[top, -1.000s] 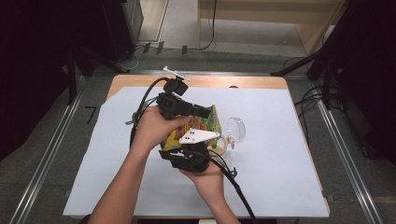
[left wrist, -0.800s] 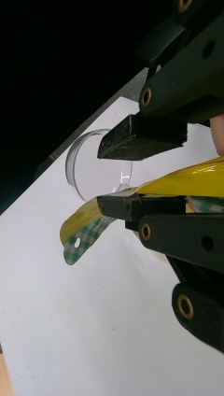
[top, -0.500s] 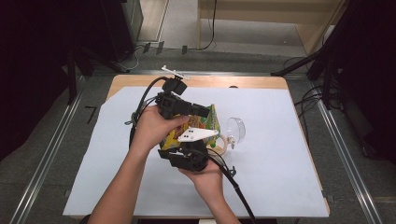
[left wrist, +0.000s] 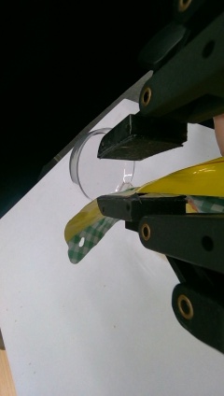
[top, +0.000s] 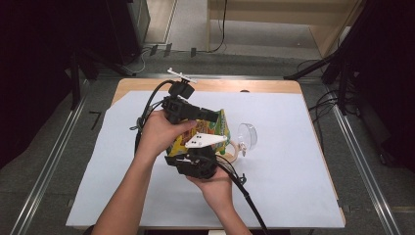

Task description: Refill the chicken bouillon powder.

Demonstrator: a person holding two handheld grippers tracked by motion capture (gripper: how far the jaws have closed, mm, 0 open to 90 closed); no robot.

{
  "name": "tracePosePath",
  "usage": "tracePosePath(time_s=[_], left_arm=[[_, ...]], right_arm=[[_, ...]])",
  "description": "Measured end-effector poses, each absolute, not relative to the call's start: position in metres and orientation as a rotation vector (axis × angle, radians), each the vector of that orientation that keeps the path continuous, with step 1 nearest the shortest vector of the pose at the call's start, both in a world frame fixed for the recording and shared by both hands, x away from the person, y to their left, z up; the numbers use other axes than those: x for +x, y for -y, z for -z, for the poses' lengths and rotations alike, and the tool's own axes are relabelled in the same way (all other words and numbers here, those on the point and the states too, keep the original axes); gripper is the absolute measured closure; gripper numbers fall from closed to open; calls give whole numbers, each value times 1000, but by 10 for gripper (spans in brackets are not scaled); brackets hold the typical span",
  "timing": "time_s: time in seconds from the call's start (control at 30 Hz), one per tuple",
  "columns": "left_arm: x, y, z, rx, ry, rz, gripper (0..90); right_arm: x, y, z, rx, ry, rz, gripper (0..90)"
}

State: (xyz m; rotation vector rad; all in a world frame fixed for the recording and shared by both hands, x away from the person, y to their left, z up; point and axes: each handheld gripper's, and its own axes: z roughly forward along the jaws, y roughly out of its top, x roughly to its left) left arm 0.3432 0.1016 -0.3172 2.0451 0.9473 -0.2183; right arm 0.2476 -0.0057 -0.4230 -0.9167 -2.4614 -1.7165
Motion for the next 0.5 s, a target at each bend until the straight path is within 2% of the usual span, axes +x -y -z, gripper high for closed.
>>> tracePosePath(time_s=[0.5], left_arm=[[343, -102, 317, 2042, -950, 220, 708]], right_arm=[[248, 5, 422, -918, 2460, 1715, 731]])
